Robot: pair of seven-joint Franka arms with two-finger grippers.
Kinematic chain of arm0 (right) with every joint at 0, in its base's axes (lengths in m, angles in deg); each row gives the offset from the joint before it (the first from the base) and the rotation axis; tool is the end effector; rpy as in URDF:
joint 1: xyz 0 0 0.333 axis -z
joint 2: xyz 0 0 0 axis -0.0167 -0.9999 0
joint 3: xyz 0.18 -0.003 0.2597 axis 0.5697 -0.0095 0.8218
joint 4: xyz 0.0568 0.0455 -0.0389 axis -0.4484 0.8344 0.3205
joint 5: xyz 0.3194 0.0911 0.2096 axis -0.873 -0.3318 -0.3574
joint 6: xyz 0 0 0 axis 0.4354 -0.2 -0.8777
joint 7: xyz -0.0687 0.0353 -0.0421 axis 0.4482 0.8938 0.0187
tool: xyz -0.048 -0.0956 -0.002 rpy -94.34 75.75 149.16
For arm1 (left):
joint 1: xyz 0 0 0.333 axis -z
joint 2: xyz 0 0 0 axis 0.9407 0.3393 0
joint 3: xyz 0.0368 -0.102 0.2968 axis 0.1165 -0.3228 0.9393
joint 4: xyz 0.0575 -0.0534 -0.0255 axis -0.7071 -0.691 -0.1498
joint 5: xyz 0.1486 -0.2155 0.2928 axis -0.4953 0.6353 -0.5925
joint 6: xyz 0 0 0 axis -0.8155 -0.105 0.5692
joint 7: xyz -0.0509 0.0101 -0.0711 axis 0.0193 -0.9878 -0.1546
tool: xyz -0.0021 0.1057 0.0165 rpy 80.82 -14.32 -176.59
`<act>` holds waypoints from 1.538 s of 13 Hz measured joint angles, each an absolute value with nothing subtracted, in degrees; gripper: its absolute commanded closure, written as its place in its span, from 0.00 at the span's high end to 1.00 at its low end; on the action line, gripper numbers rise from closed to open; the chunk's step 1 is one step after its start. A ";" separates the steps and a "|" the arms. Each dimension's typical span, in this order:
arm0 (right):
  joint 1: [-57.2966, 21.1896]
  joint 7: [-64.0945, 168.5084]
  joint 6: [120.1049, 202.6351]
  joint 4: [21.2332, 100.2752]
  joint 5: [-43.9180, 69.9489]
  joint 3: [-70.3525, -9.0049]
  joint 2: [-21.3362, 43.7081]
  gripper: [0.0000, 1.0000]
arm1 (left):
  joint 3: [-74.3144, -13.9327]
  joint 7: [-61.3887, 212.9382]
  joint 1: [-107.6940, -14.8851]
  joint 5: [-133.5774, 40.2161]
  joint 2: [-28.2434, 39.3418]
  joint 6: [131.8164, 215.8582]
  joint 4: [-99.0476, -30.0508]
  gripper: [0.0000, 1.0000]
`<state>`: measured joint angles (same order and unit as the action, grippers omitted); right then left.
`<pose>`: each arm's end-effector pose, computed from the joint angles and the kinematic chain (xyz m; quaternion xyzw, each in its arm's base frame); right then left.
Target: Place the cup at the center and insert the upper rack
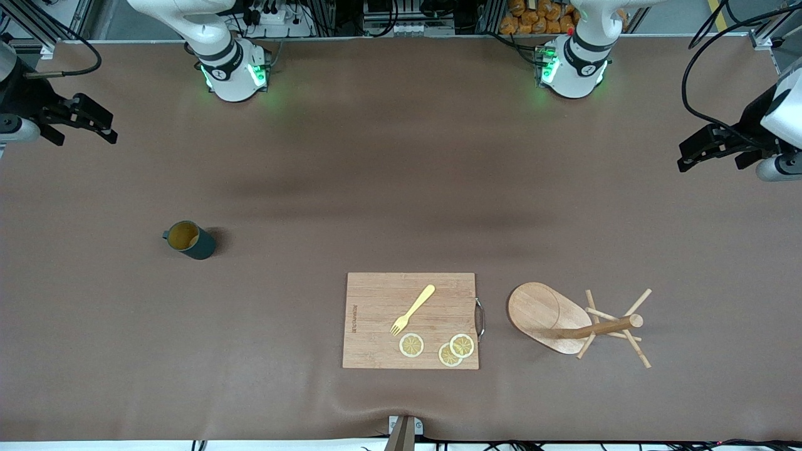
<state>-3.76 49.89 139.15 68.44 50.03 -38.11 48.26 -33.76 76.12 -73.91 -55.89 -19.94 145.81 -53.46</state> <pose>0.4824 -0.0127 0.6153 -0.9999 -0.0152 -0.0018 0.0072 0.5522 -0.0393 0.6343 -0.9997 -0.0234 -0.0027 0.0015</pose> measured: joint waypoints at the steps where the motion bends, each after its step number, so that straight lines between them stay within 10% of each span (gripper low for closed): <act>1: -3.76 50.08 139.01 68.44 50.03 -38.11 48.26 1.00 | -33.76 76.12 -73.91 -55.89 -19.94 145.81 -53.46 1.00; 14: -3.22 86.81 141.61 69.13 41.05 -49.08 43.90 1.00 | -33.79 76.12 -73.88 -55.89 -18.73 145.81 -53.21 1.00; 20: -4.23 66.33 142.37 69.30 40.83 -48.93 40.54 1.00 | -33.80 76.12 -73.92 -55.89 -18.04 145.81 -53.19 1.00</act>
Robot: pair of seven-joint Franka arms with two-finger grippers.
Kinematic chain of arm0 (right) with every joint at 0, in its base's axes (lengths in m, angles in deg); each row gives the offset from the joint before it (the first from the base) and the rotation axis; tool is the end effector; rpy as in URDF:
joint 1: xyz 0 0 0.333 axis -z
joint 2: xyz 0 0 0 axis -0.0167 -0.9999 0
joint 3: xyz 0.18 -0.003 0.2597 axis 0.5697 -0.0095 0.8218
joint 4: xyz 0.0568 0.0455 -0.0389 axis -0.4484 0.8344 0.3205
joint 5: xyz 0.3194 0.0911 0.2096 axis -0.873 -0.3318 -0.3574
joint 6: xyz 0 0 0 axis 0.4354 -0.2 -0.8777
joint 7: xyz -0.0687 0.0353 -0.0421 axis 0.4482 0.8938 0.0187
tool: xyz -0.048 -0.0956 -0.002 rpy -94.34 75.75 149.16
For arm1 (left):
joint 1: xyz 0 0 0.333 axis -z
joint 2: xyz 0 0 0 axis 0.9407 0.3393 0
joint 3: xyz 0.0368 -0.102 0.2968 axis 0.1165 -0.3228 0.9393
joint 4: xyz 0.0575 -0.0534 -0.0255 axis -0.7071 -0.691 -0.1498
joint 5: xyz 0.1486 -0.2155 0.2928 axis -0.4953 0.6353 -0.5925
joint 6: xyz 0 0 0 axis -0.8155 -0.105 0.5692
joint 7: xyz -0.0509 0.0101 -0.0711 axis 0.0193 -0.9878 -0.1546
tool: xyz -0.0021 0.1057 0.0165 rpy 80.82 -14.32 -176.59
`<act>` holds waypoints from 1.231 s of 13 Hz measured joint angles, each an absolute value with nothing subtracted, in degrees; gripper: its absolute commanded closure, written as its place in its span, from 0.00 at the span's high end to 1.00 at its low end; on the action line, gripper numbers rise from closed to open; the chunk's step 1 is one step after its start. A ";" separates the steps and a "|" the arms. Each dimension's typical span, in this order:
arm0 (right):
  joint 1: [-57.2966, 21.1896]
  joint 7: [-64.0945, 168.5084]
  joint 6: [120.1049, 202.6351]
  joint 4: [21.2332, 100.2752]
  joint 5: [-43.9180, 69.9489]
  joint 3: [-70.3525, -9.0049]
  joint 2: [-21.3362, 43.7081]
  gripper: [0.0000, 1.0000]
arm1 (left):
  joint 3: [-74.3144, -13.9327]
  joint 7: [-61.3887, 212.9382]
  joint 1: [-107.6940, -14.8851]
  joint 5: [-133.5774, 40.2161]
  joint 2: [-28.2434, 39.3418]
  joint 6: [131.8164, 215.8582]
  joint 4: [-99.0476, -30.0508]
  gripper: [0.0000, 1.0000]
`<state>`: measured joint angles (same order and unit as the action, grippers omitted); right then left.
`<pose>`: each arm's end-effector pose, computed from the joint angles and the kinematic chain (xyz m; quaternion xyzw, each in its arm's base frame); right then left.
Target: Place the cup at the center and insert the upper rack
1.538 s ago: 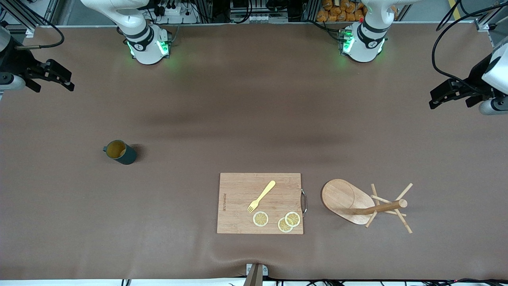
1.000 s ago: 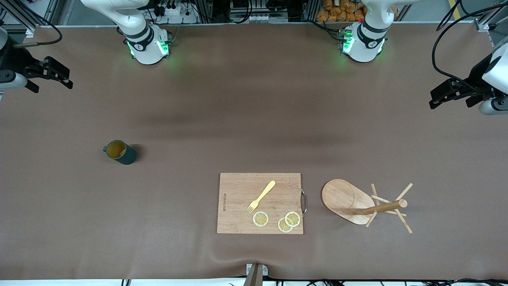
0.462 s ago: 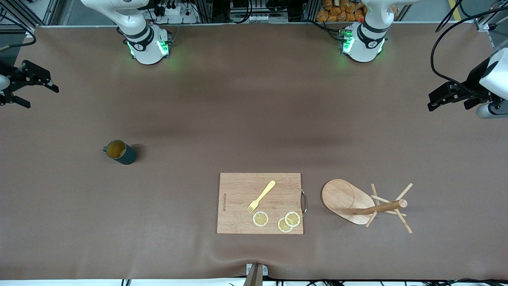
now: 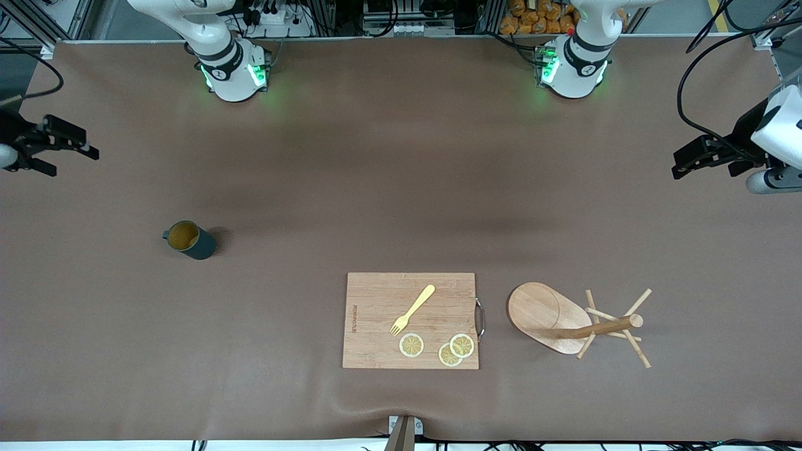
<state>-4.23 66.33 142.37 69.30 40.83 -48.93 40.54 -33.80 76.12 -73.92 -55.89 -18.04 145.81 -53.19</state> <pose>0.5135 -0.0930 0.5453 -0.9932 -0.0558 0.0209 0.1003 0.5620 -0.0390 0.6181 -0.9997 -0.0231 0.0115 0.0006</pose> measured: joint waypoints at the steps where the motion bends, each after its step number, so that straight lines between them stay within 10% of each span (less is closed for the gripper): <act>1: -5.50 60.61 144.08 69.50 40.83 -48.80 39.01 1.00 | -33.79 76.12 -73.93 -55.82 -18.05 145.81 -53.17 1.00; 16: -12.14 29.82 171.82 76.60 40.83 -48.28 13.95 1.00 | -34.00 76.12 -72.32 -53.53 -15.16 145.89 -52.49 1.00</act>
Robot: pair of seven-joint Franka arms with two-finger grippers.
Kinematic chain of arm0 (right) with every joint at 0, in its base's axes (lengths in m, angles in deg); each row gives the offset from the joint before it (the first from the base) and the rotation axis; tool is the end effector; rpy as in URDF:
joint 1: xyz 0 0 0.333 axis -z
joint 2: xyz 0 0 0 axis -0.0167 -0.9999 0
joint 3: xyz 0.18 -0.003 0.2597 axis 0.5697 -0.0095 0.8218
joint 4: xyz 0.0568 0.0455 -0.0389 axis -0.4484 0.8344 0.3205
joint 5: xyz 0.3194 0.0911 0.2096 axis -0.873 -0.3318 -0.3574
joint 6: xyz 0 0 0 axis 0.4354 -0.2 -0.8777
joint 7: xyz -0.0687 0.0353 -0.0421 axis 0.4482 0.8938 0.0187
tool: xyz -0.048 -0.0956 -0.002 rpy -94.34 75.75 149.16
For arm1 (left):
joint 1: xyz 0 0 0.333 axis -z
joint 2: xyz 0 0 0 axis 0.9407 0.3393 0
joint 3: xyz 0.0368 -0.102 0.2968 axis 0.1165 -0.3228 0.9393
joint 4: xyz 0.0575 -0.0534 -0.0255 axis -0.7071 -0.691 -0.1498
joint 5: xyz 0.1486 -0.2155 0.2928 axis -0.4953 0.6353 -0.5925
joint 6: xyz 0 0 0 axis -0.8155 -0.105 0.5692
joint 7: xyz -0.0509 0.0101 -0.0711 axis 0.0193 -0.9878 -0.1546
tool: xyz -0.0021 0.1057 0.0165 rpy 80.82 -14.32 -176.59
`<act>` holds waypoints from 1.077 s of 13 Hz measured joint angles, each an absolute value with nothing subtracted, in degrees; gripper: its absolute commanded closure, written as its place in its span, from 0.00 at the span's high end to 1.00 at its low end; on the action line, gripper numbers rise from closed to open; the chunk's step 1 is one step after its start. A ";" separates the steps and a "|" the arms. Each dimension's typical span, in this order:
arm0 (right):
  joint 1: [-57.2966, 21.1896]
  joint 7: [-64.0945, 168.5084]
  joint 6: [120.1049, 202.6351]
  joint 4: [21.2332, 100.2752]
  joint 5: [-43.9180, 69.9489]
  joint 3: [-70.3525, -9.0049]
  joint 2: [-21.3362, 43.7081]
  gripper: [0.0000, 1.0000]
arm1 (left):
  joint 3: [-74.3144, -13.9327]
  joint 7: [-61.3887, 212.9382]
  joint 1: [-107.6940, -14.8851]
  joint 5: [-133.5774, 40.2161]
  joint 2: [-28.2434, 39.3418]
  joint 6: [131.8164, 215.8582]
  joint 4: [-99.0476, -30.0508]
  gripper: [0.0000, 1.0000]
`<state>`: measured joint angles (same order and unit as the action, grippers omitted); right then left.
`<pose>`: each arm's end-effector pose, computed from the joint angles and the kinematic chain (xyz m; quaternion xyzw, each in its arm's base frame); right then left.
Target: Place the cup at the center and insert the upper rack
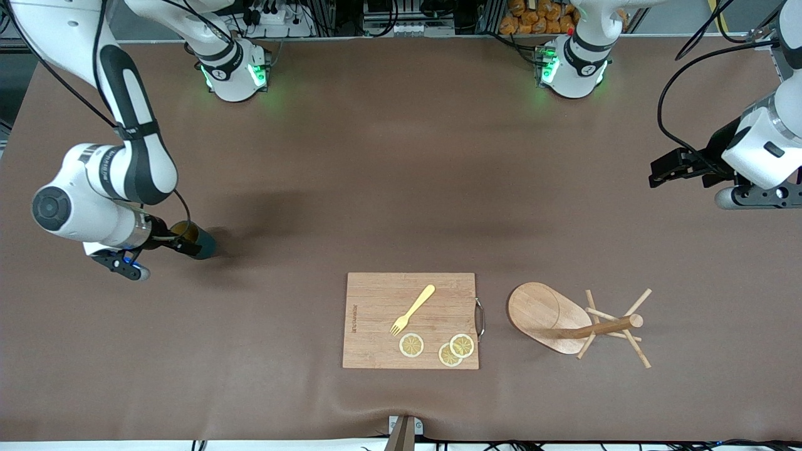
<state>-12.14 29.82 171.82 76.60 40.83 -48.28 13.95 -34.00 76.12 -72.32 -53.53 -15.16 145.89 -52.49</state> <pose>0.5872 -0.0202 0.2694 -0.9721 0.2212 0.0778 0.0074 0.5744 -0.0605 0.5957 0.9992 0.0076 -0.0321 0.0213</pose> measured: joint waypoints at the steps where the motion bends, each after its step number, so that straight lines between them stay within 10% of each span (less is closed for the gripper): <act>1: -12.27 29.68 172.04 76.62 40.83 -48.28 13.58 1.00 | -33.96 76.12 -72.33 -53.53 -15.15 145.83 -52.49 1.00; 4: -12.68 28.44 172.15 76.69 40.83 -48.28 13.07 0.83 | -33.92 76.12 -72.34 -53.53 -15.13 145.79 -52.49 1.00; 11: -12.95 27.78 176.39 78.39 40.83 -48.28 11.24 0.03 | -33.83 76.12 -72.46 -53.53 -15.11 145.73 -52.49 1.00; 14: -12.95 27.69 176.54 78.37 40.83 -48.29 11.25 0.00 | -33.85 76.12 -72.45 -53.53 -15.11 145.73 -52.49 1.00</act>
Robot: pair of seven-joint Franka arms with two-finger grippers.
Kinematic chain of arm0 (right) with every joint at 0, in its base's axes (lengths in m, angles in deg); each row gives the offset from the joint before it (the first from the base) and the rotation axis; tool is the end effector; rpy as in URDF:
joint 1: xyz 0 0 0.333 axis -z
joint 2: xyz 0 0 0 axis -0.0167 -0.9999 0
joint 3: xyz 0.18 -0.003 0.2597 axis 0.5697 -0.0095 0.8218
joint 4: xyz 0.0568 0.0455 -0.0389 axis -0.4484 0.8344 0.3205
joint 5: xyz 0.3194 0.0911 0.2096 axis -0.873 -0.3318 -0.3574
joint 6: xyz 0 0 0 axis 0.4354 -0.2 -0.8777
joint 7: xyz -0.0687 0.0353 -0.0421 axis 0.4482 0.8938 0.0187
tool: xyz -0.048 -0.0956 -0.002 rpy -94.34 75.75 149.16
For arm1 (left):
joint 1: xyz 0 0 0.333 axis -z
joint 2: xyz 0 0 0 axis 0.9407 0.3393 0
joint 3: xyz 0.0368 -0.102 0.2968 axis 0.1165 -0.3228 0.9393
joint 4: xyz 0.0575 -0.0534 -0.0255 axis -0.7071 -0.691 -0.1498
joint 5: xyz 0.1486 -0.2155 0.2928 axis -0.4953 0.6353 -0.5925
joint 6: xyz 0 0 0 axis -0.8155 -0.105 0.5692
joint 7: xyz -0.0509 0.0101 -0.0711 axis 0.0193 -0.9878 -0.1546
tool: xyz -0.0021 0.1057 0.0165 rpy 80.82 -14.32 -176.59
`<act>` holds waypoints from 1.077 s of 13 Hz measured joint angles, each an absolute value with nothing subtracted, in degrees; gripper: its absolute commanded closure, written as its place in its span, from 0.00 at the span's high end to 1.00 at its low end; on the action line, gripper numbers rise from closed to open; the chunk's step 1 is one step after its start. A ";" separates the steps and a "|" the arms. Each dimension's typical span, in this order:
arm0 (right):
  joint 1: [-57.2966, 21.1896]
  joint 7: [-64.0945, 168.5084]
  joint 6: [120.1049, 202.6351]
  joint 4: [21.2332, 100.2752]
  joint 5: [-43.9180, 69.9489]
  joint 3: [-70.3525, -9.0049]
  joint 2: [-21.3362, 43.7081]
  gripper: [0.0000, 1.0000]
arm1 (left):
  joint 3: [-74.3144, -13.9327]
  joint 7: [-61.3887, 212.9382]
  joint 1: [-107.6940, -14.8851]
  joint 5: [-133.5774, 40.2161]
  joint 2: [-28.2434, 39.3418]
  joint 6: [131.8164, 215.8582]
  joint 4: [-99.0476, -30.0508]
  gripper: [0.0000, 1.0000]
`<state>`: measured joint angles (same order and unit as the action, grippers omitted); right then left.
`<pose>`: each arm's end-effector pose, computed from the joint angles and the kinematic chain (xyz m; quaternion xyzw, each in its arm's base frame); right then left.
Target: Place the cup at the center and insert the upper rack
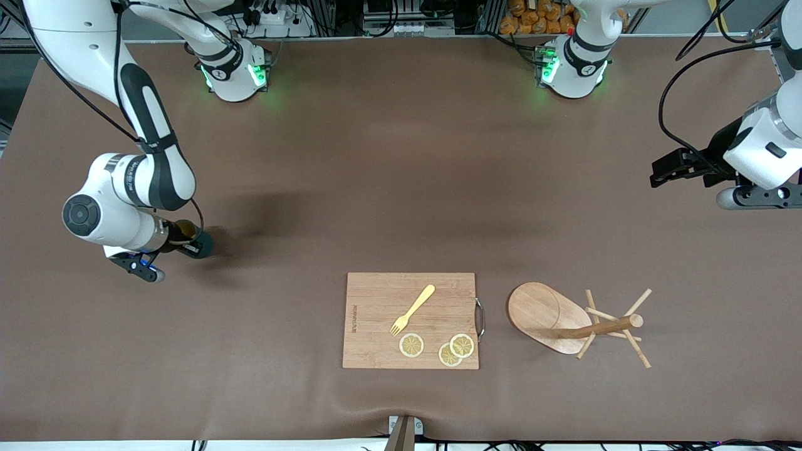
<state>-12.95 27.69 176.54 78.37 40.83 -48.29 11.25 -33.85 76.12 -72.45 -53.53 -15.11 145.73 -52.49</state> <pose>0.5828 -0.0151 0.2363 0.9691 -0.2353 -0.0732 0.0037 0.5746 -0.0577 0.5950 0.9992 0.0101 -0.0339 0.0211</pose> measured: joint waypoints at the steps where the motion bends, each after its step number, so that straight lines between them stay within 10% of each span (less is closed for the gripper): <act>1: -12.95 27.66 176.55 78.35 40.82 -48.29 11.25 0.00 | -33.86 76.12 -72.43 -53.53 -15.11 145.73 -52.49 1.00; 14: -33.65 -11.94 162.84 73.28 39.74 -47.79 24.08 0.00 | -33.95 76.12 -72.25 -53.50 -14.78 145.75 -52.49 1.00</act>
